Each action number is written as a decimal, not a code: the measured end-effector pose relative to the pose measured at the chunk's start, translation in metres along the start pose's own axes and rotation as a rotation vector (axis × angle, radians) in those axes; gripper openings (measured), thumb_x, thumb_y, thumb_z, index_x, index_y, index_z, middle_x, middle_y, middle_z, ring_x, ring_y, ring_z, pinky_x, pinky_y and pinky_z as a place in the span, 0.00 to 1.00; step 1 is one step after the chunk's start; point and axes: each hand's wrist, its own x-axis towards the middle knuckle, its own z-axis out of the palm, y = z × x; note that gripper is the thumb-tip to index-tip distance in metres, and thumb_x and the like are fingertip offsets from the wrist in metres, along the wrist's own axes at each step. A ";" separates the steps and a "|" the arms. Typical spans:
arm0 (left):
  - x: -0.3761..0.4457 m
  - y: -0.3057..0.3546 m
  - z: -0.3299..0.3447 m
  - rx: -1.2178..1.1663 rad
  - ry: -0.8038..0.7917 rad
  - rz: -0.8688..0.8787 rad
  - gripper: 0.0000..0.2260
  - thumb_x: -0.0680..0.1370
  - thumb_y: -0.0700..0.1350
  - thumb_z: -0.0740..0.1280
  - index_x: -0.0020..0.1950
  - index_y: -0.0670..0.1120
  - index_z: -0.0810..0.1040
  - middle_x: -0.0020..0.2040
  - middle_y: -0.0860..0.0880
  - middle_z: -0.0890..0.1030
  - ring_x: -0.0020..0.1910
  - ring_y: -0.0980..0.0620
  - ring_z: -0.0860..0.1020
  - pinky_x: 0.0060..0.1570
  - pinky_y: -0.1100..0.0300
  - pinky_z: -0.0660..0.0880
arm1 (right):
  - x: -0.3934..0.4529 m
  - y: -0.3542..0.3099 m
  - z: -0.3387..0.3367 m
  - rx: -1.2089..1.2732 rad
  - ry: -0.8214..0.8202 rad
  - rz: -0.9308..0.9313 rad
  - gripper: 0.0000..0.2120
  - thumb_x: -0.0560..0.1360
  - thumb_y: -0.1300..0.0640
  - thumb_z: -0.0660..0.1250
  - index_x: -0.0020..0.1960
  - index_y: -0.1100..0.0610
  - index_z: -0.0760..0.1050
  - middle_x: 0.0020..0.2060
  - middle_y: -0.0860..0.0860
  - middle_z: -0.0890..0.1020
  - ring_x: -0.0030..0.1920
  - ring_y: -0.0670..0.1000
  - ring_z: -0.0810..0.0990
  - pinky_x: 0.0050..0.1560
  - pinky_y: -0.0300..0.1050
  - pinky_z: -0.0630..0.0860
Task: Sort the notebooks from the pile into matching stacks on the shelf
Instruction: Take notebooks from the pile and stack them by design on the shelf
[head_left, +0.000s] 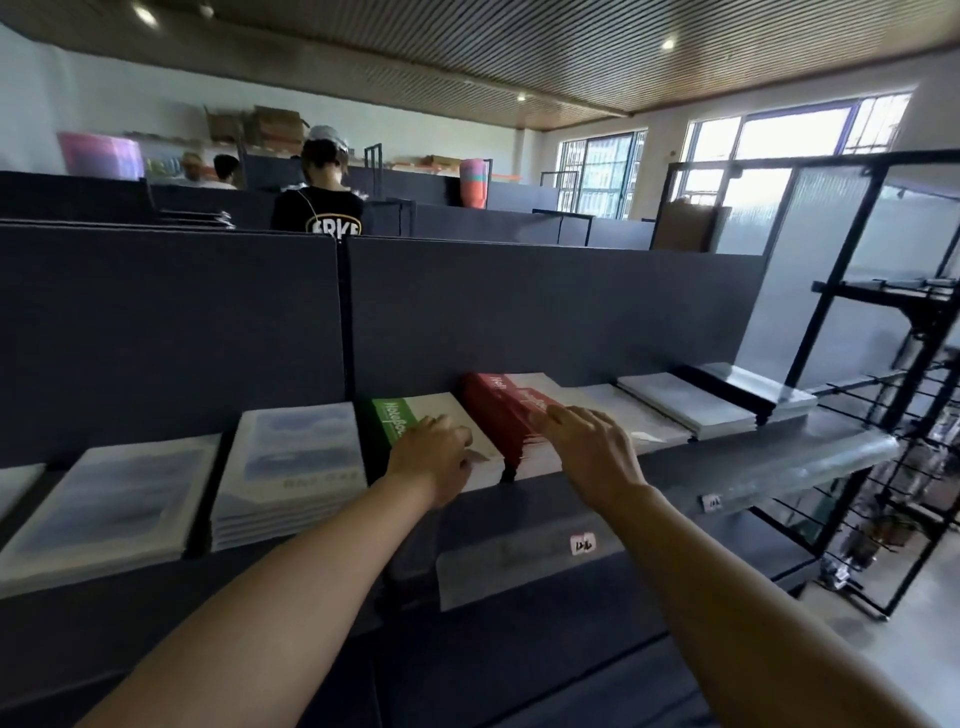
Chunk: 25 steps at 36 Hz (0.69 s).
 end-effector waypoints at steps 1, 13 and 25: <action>0.004 0.000 0.001 0.000 0.000 -0.005 0.15 0.80 0.47 0.59 0.66 0.48 0.74 0.65 0.48 0.72 0.65 0.47 0.69 0.62 0.53 0.69 | 0.002 0.003 0.005 0.002 -0.040 -0.001 0.26 0.55 0.65 0.82 0.52 0.58 0.83 0.43 0.55 0.85 0.39 0.56 0.85 0.37 0.49 0.82; 0.036 0.002 0.018 0.067 0.012 -0.076 0.12 0.80 0.50 0.61 0.62 0.49 0.76 0.61 0.49 0.74 0.62 0.48 0.70 0.57 0.53 0.71 | 0.036 0.026 0.037 0.109 -0.344 0.012 0.27 0.81 0.57 0.59 0.77 0.48 0.54 0.71 0.51 0.68 0.67 0.53 0.71 0.62 0.48 0.73; 0.066 0.019 0.032 -0.170 0.094 -0.200 0.17 0.82 0.46 0.57 0.70 0.48 0.69 0.67 0.47 0.71 0.65 0.48 0.69 0.61 0.53 0.70 | 0.054 0.031 0.073 0.206 -0.438 -0.014 0.27 0.80 0.38 0.49 0.73 0.53 0.61 0.69 0.52 0.70 0.67 0.55 0.67 0.65 0.53 0.67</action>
